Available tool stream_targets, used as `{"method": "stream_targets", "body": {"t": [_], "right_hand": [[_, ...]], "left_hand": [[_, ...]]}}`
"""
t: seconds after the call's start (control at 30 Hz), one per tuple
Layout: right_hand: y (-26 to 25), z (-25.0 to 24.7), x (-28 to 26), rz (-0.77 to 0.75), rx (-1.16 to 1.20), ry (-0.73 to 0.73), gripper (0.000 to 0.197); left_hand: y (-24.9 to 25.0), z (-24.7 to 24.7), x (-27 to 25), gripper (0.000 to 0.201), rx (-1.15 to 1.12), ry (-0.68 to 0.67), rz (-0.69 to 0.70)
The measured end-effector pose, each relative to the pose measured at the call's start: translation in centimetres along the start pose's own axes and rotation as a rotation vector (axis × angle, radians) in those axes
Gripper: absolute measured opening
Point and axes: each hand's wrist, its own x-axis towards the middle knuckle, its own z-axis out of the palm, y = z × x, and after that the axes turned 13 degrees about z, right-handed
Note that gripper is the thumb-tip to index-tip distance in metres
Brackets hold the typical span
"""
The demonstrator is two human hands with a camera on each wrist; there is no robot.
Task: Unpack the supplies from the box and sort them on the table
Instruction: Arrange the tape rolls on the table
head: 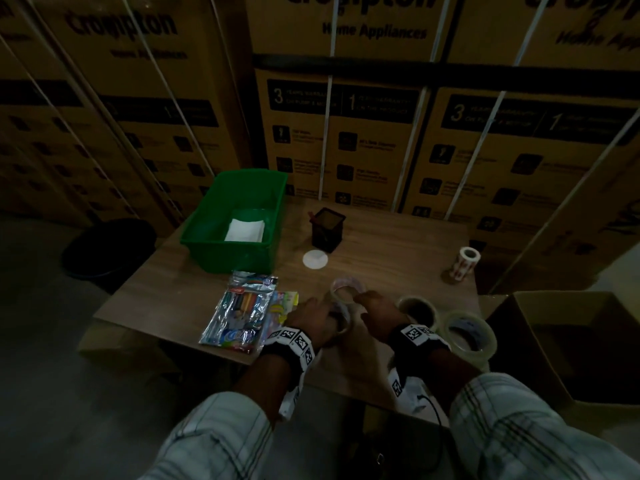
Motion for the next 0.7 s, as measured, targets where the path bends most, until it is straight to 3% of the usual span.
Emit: {"method": "stream_targets", "body": {"t": [0.2, 0.33, 0.47, 0.7], "right_hand": [[2.2, -2.5, -4.3, 0.047, -0.007, 0.113, 0.039], [4.4, -3.5, -7.3, 0.110, 0.018, 0.070, 0.040], [7.6, -3.7, -9.5, 0.175, 0.031, 0.131, 0.041], [12.6, -4.4, -11.1, 0.185, 0.129, 0.147, 0.035]], "left_hand": [[2.4, 0.7, 0.6, 0.046, -0.016, -0.005, 0.112], [5.0, 2.0, 1.1, 0.057, 0.046, -0.049, 0.235], [7.7, 3.0, 1.7, 0.051, 0.040, -0.083, 0.347], [10.3, 3.9, 4.3, 0.042, 0.004, -0.109, 0.297]]}}
